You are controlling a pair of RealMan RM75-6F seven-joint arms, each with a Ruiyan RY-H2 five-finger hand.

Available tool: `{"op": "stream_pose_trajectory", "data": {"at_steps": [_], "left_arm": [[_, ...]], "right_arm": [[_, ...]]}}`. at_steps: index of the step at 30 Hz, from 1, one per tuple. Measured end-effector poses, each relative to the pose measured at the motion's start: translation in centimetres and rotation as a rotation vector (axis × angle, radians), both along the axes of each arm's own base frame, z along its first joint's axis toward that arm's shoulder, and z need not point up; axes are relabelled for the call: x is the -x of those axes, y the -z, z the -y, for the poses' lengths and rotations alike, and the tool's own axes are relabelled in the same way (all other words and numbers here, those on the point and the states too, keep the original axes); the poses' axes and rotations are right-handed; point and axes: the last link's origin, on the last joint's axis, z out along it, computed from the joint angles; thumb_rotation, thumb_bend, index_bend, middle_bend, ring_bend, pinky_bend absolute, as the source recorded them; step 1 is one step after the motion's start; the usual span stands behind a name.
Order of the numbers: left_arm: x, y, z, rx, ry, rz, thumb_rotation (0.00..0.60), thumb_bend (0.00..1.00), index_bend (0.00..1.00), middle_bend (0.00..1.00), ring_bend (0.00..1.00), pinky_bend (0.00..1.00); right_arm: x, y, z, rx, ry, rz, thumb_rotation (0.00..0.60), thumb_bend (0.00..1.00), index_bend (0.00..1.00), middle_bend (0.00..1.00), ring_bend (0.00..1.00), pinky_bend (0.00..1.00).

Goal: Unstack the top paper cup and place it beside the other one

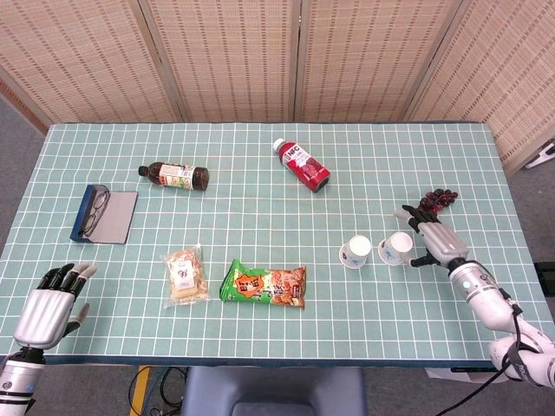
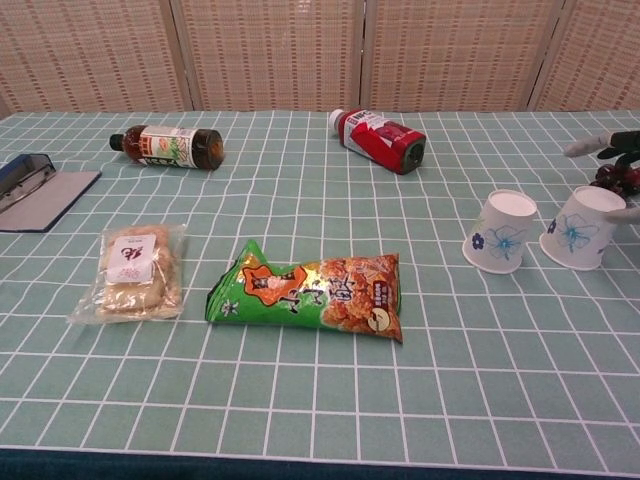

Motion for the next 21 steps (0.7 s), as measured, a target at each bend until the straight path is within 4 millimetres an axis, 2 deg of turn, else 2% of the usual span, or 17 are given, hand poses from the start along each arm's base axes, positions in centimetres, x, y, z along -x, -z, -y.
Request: {"op": "stream_pose_trajectory", "data": {"at_steps": [5,9,15,21], "left_arm": [[0.0,0.0,0.0,-0.002,-0.001,0.001,0.600,0.40,0.21,0.19,0.15,0.17],[0.0,0.0,0.0,-0.001,0.000,0.000,0.600,0.40,0.21,0.19,0.15,0.17],[-0.1,0.1,0.1,-0.002,0.003,0.000,0.600,0.40,0.21,0.19,0.15,0.17],[0.0,0.2,0.0,0.008,-0.002,0.000,0.600,0.40,0.21,0.19,0.15,0.17]], "right_arm": [[-0.7,-1.1,-0.8,0.023,-0.024,0.019,0.600,0.28,0.01,0.00,0.00,0.00],[-1.5,-2.6,-2.3,0.062,-0.067,0.030,0.600,0.27,0.01,0.00,0.00,0.00],[-1.1,-4.7,-6.3,0.149,-0.138,-0.013,0.600,0.27,0.01,0.00,0.00,0.00],[0.9,-6.2,-11.6,0.210,-0.131,-0.056,0.600,0.27,0.01,0.00,0.00,0.00]]}}
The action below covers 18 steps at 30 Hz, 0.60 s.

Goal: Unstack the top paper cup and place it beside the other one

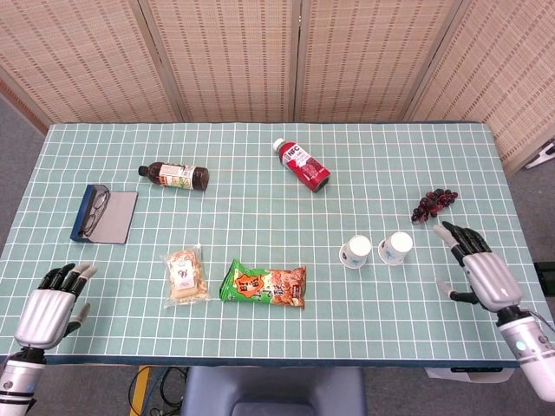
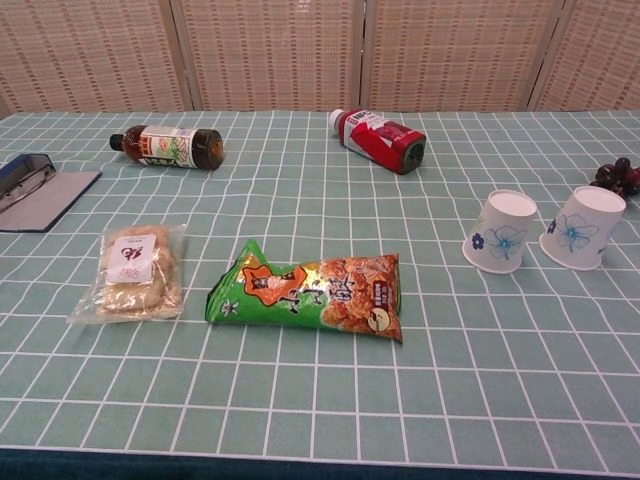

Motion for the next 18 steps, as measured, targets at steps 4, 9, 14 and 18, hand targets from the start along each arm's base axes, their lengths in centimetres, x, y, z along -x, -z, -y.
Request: {"op": "stream_pose_trajectory", "data": {"at_steps": [4,9,14,18], "left_arm": [[0.0,0.1,-0.1,0.001,0.003,-0.006,0.600,0.40,0.21,0.19,0.15,0.17],[0.0,0.1,-0.1,-0.002,-0.003,-0.009,0.600,0.40,0.21,0.19,0.15,0.17],[0.1,0.2,-0.1,-0.004,-0.004,-0.012,0.600,0.40,0.21,0.19,0.15,0.17],[0.4,0.0,-0.4,-0.006,-0.010,-0.013,0.600,0.40,0.21,0.19,0.15,0.17]], "right_arm": [[1.1,-0.5,-1.9,0.023,0.023,0.014,0.600,0.27,0.01,0.00,0.00,0.00],[2.2,-0.4,-2.9,0.062,0.028,0.035,0.600,0.27,0.01,0.00,0.00,0.00],[2.8,-0.2,-2.8,0.058,0.038,0.034,0.600,0.27,0.01,0.00,0.00,0.00],[2.9,-0.1,-2.5,0.060,0.042,0.028,0.600,0.27,0.01,0.00,0.00,0.00]]}}
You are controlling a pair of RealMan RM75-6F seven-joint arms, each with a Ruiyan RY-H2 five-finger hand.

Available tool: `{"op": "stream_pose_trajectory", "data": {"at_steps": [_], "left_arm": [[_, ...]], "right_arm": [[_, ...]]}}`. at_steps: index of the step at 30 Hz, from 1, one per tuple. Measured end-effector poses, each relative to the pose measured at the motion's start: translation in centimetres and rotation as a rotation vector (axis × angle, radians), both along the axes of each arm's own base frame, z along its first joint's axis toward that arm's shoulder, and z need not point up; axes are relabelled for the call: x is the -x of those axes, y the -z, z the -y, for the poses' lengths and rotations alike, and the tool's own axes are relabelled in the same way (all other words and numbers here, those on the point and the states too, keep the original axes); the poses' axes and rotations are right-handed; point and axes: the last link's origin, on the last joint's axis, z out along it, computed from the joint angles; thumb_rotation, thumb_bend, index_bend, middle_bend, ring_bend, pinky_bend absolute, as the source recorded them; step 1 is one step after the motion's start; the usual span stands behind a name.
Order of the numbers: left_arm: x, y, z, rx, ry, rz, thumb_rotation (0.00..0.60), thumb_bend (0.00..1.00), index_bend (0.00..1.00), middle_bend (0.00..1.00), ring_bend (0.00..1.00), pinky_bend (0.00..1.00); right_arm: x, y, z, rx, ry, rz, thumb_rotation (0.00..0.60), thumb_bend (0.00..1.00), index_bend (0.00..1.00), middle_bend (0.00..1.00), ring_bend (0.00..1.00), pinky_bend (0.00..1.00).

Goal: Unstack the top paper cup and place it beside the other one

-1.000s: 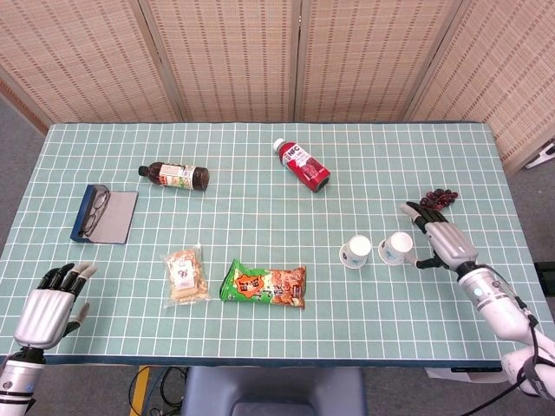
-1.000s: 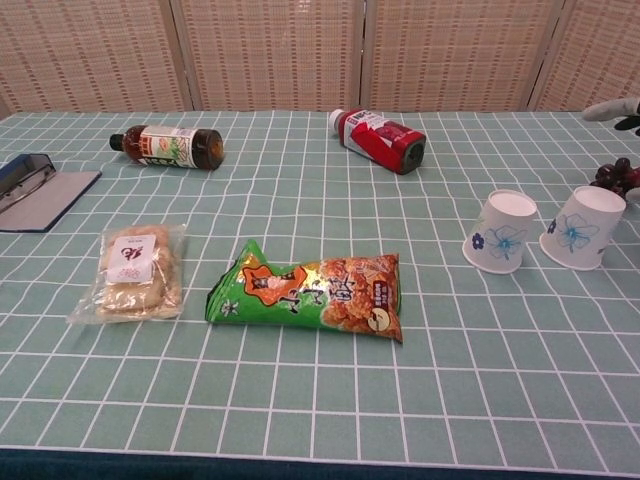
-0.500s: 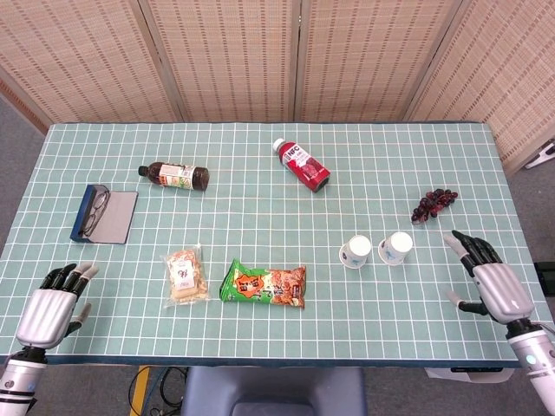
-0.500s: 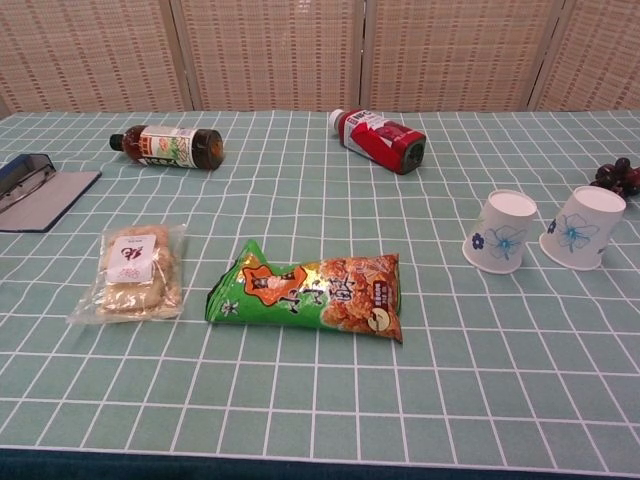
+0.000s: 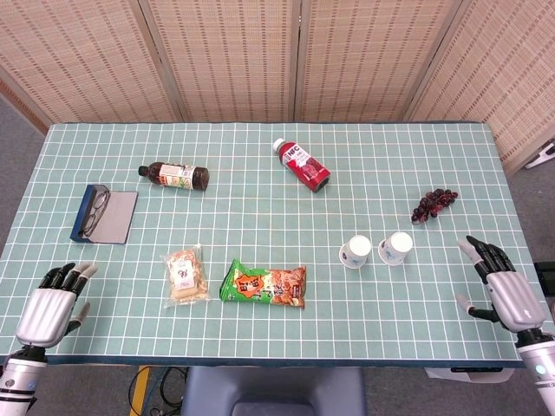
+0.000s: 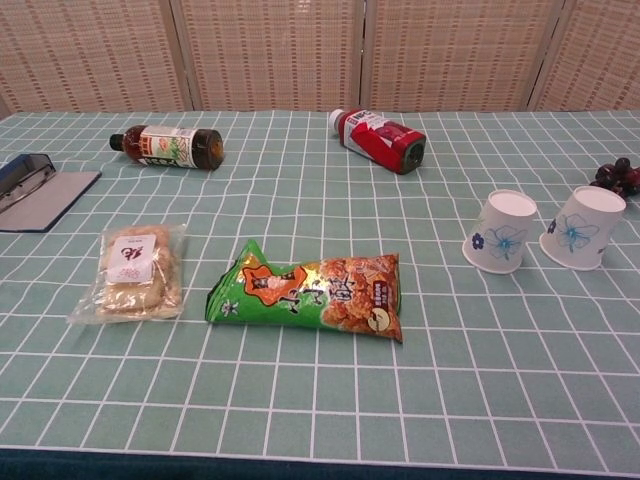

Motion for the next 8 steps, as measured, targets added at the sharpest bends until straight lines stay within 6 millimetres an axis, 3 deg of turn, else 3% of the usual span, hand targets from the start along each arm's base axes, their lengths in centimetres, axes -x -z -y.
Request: {"op": "stream_pose_trajectory", "data": {"at_steps": [8], "left_arm": [[0.18,0.06,-0.12,0.004,-0.004,-0.003,0.600,0.40,0.21,0.19,0.15,0.17]], "right_arm": [[-0.03,0.25,0.06,-0.005,0.000,-0.012,0.600,0.27,0.01,0.00,0.00,0.00]]}}
